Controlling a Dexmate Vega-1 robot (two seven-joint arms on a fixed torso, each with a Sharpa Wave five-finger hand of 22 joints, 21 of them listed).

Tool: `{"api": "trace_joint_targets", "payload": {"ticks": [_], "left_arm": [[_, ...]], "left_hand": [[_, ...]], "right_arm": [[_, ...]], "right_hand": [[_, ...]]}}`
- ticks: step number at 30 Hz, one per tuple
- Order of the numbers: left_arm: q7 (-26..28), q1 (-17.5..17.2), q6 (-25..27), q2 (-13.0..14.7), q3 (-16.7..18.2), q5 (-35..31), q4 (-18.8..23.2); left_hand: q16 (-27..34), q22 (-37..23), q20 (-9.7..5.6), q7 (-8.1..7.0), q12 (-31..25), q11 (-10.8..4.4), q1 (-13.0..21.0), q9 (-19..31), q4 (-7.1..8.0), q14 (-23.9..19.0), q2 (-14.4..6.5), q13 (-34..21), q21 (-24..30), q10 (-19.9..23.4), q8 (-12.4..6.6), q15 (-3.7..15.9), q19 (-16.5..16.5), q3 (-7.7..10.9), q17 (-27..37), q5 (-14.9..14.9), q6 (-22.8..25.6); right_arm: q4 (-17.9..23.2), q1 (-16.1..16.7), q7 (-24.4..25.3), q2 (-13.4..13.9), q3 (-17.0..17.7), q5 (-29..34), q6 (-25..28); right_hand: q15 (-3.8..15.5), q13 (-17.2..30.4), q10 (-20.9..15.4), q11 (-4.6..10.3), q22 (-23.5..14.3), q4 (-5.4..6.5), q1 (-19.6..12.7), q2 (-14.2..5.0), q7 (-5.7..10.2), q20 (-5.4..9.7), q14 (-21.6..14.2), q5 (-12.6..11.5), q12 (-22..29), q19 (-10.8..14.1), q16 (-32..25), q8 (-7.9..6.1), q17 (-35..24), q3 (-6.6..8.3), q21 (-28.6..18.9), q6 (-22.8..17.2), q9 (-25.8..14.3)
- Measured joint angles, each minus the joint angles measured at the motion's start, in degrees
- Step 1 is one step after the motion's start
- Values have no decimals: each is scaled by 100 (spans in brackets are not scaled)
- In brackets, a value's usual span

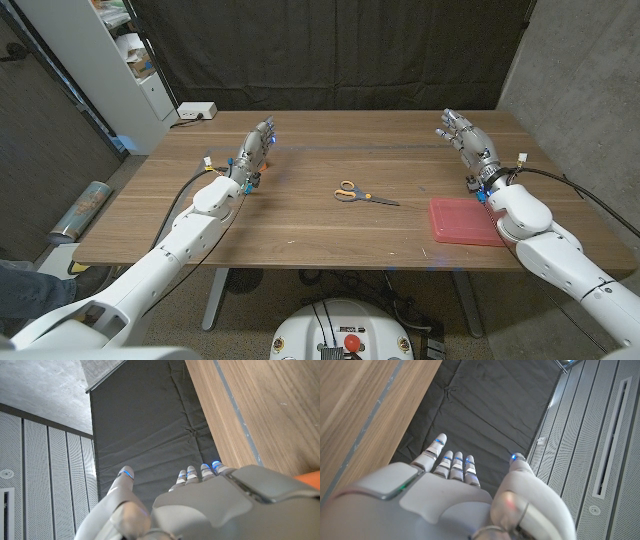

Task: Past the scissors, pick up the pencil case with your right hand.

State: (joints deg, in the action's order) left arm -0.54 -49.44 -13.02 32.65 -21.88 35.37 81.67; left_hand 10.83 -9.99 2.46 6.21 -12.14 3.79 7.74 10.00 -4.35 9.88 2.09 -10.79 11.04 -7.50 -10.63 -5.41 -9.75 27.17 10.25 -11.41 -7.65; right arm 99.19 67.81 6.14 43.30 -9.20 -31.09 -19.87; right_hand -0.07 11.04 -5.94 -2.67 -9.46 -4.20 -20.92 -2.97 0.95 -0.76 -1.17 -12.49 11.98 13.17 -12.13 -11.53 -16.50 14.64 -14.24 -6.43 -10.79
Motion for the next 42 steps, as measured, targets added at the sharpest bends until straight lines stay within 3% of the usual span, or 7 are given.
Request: {"api": "trace_joint_targets", "payload": {"ticks": [9,23,31,42], "left_arm": [[7,-13,0,5,16,8,14],[17,-31,-12,3,42,27,35],[-13,-29,-85,-34,45,39,-8],[-28,0,-123,-71,13,24,-37]], "left_hand": [[0,0,35,-9,0,0,0,0,0,-21,0,0,0,0,0,20,-10,0,0,48,9],[0,0,54,-40,0,0,22,0,1,-21,-22,0,0,0,0,20,9,0,0,48,39],[0,0,53,-7,0,-21,22,0,-24,-21,-22,0,0,21,0,20,9,-25,0,48,71],[0,0,53,-30,0,-21,22,0,-24,-51,-22,0,0,21,0,50,9,-25,0,48,93]], "right_arm": [[136,188,71,57,130,67,42],[351,516,254,159,375,325,94],[422,654,291,168,486,418,79],[420,851,274,130,652,481,-85]], "right_hand": [[64,0,-184,21,-12,0,0,0,61,-213,-289,21,44,-115,-75,0,53,0,94,-2,0],[36,0,-277,52,-29,-47,0,0,90,-209,-322,21,88,-112,-85,0,106,-1,155,-33,1],[-24,31,-254,29,-21,-71,-30,-30,90,-67,-261,21,63,30,-27,0,134,23,155,-32,1],[8,31,-244,40,-13,-71,-30,-30,89,-34,-229,18,43,63,-27,0,161,23,155,-32,1]]}}
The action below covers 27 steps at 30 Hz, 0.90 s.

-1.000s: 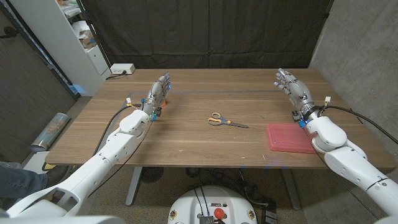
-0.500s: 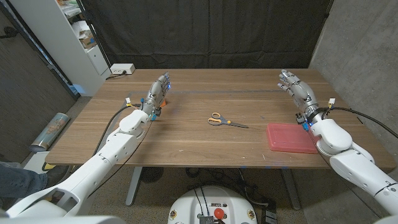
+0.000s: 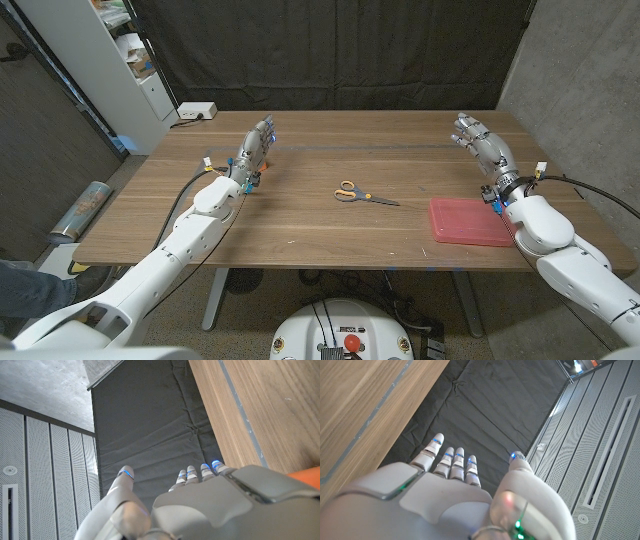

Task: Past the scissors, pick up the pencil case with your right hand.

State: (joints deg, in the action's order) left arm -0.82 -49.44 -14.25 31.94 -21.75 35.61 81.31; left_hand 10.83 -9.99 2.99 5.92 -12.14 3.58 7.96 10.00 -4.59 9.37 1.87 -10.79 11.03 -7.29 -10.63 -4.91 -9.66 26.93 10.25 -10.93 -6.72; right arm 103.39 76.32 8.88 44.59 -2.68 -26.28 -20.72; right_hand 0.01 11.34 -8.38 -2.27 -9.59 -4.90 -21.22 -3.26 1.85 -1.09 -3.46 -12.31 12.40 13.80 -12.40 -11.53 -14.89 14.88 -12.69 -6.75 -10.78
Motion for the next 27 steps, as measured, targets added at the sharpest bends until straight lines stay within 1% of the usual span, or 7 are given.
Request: {"api": "trace_joint_targets", "payload": {"ticks": [2,7,8,13,20,23,27], "left_arm": [[7,2,0,0,-3,-13,7],[28,6,0,2,-11,-41,52],[38,6,0,4,-14,-48,66],[68,6,24,13,-18,-68,115],[123,-42,59,51,-19,-88,235],[146,-63,82,67,-18,-95,279],[177,-71,96,76,-16,-110,303]], "left_hand": [[0,0,0,0,0,0,22,0,0,0,-22,0,0,0,0,0,0,0,0,0,0],[0,0,0,0,0,0,22,0,0,0,-22,0,0,0,0,0,0,0,0,0,0],[0,0,0,0,0,0,22,0,0,0,-22,0,0,0,0,0,0,0,0,0,-1],[0,0,30,-21,0,-20,22,0,0,0,-22,0,0,20,0,0,-31,0,0,0,21],[0,0,30,-20,0,-20,22,0,0,0,-22,0,0,20,0,0,-30,0,0,0,20],[0,0,30,-20,0,-20,22,0,0,0,-22,0,0,20,0,0,-30,0,0,0,19],[0,0,30,-20,0,-20,23,0,-17,0,-22,0,0,20,0,0,-30,-17,0,0,19]], "right_arm": [[-1,55,-7,-7,47,3,-21],[1,174,-41,-14,147,15,-97],[3,188,-41,-15,160,15,-97],[28,289,-56,-24,245,48,-139],[66,440,-88,-51,376,108,-213],[86,505,-91,-63,432,151,-232],[113,601,-91,-80,513,172,-243]], "right_hand": [[0,0,12,12,0,0,0,0,0,29,0,0,0,29,0,0,0,0,0,0,0],[0,0,12,12,0,-56,1,5,0,29,0,0,0,29,0,0,0,-56,20,0,0],[0,0,12,12,0,-55,6,90,0,29,0,0,0,29,0,0,4,-56,20,0,0],[0,0,12,12,-1,-96,39,190,0,29,-1,0,0,29,0,0,27,-96,41,0,0],[0,-1,11,12,-1,-127,60,261,1,29,-1,0,-43,28,33,0,39,-127,40,2,0],[0,-1,11,12,-1,-144,31,288,31,28,-1,-22,-43,28,33,0,53,-144,40,32,1],[0,-1,33,34,-1,-153,-9,328,31,69,-1,-25,-43,69,33,0,53,-153,62,32,1]]}}
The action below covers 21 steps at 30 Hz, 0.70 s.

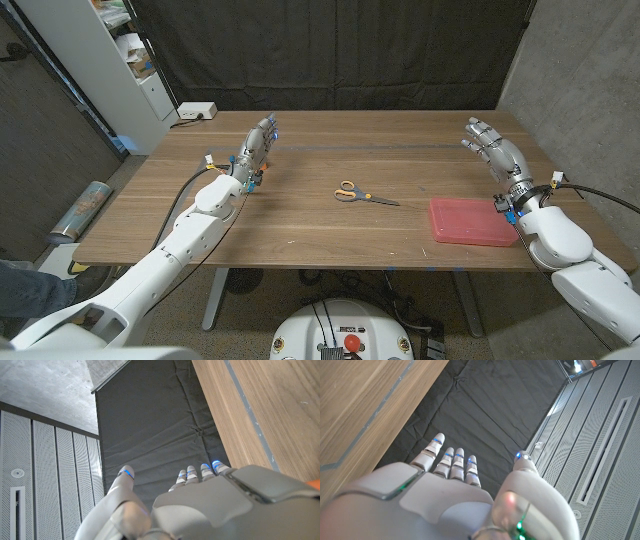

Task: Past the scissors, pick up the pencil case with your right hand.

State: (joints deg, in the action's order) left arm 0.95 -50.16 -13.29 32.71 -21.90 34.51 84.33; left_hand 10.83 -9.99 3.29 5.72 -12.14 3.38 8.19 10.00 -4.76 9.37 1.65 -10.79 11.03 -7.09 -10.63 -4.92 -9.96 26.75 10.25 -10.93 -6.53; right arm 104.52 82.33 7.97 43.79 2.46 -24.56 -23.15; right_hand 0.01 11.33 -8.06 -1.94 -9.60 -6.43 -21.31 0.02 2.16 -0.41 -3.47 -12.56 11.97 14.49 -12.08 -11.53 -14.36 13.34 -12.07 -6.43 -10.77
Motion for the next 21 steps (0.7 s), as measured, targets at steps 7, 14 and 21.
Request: {"api": "trace_joint_targets", "payload": {"ticks": [7,14,21], "left_arm": [[14,-38,29,41,14,-14,103],[12,-24,41,45,9,-30,115],[2,16,80,34,-25,-54,115]], "left_hand": [[0,0,0,0,0,0,0,0,-1,0,0,0,0,0,0,0,0,-1,0,0,0],[0,0,0,0,0,0,0,0,0,0,0,0,0,0,0,0,0,0,0,0,0],[0,0,0,0,0,0,0,0,0,0,0,0,0,0,0,0,0,0,0,0,0]], "right_arm": [[54,167,16,-48,138,156,-45],[102,310,38,-106,255,270,-69],[149,449,31,-151,378,359,-70]], "right_hand": [[0,0,0,0,0,-21,-28,28,32,0,0,-43,0,0,0,0,27,-21,0,-32,0],[0,0,-1,0,-1,-44,-67,67,31,0,0,-43,0,0,-1,0,26,-45,0,-32,0],[11,-1,20,20,-1,-79,-97,97,62,-1,11,-88,0,-1,-1,0,53,-44,22,-1,0]]}}
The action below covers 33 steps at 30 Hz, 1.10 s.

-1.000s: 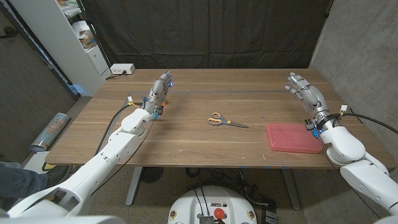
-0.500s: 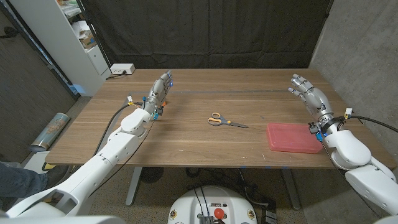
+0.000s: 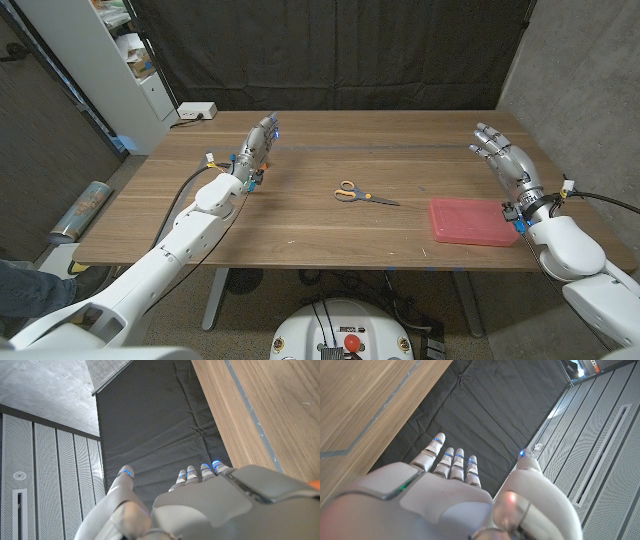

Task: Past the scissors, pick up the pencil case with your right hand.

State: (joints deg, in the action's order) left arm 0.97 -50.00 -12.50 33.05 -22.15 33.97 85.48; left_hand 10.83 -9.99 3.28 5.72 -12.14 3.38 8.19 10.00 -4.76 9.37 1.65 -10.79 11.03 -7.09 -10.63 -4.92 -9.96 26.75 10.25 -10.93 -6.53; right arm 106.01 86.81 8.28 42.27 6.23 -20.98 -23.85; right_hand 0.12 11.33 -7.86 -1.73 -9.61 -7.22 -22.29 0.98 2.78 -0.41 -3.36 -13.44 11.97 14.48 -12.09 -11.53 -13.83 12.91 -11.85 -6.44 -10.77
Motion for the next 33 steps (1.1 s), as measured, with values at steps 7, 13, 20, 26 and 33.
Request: {"api": "trace_joint_targets", "payload": {"ticks": [7,13,20,26,33], "left_arm": [[4,24,25,-11,-23,-21,2],[37,26,48,-12,-34,-48,37],[76,38,92,-19,-63,-81,79],[94,64,138,-20,-95,-114,109],[97,99,181,-20,-123,-143,127]], "left_hand": [[0,0,22,0,0,0,0,0,-15,0,0,0,0,0,0,0,22,-15,0,0,0],[0,0,31,0,0,0,0,0,-15,0,0,0,0,0,0,0,31,-15,0,0,0],[0,0,30,0,0,0,23,0,-15,0,-23,0,0,0,0,0,31,-15,0,0,0],[0,0,30,0,0,0,23,0,-15,0,-23,0,0,0,0,0,31,-15,0,0,0],[0,-30,30,-1,0,0,23,0,-14,0,-23,0,0,0,0,0,31,-15,0,0,1]], "right_arm": [[22,92,-88,-5,101,59,14],[22,174,-194,-7,202,67,10],[101,339,-278,53,379,259,26],[230,496,-308,84,550,546,118],[341,611,-326,66,677,762,200]], "right_hand": [[20,0,21,21,0,-6,-46,45,0,0,20,-35,-34,0,23,0,23,6,0,0,0],[20,-1,62,-1,0,-46,-67,67,-1,0,20,-55,-33,0,23,0,26,0,22,0,0],[-10,-1,175,2,0,-91,-135,135,50,0,113,-119,-67,0,66,32,53,1,22,51,0],[-22,-1,267,-2,-1,-92,-175,174,69,0,164,-183,-100,0,65,52,53,0,67,155,1],[-20,-1,320,7,-1,-116,-203,202,109,32,166,-227,-100,-33,65,80,80,-25,66,222,0]]}}
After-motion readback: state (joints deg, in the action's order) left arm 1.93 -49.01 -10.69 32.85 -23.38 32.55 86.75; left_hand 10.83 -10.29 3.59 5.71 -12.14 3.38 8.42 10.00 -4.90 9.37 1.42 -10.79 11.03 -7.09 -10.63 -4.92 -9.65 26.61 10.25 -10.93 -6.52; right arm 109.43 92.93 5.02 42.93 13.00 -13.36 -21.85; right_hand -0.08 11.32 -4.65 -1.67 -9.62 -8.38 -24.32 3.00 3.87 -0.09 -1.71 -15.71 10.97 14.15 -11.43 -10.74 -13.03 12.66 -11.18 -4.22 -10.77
